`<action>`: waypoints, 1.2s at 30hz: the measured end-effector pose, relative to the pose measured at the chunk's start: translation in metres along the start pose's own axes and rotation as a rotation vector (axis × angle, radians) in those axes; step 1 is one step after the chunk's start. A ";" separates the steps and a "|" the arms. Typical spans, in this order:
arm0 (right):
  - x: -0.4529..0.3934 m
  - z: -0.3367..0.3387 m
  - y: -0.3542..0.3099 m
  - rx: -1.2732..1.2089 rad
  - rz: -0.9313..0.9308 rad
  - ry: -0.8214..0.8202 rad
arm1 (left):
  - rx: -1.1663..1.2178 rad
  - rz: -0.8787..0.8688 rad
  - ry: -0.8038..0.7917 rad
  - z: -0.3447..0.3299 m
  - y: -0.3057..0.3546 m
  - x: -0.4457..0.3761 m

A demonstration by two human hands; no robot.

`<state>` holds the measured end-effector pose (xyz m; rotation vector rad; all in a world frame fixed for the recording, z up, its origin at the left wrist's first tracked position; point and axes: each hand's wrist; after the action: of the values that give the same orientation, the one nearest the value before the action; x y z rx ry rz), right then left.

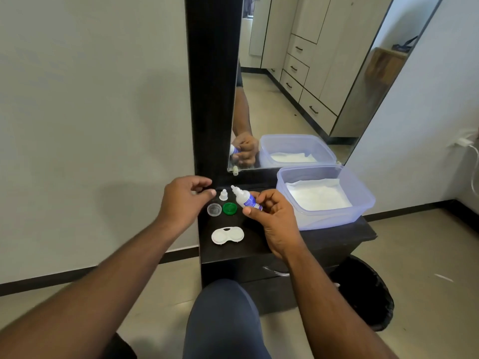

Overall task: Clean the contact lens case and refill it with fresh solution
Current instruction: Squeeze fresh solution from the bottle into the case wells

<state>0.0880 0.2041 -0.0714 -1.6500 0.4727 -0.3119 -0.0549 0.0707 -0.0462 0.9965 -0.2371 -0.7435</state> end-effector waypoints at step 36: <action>0.001 -0.002 -0.003 0.127 -0.019 -0.019 | -0.011 -0.241 -0.280 -0.020 0.054 -0.003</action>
<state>0.0880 0.2022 -0.0678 -1.5336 0.4144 -0.3336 -0.0221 0.1039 -0.0121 0.9181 -0.3591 -1.1060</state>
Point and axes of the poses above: each hand's wrist, its own x-axis away from the middle knuckle, its own z-axis out of the back of the hand, y = z × x, and after that the axes turned 12 degrees about -y, right-handed
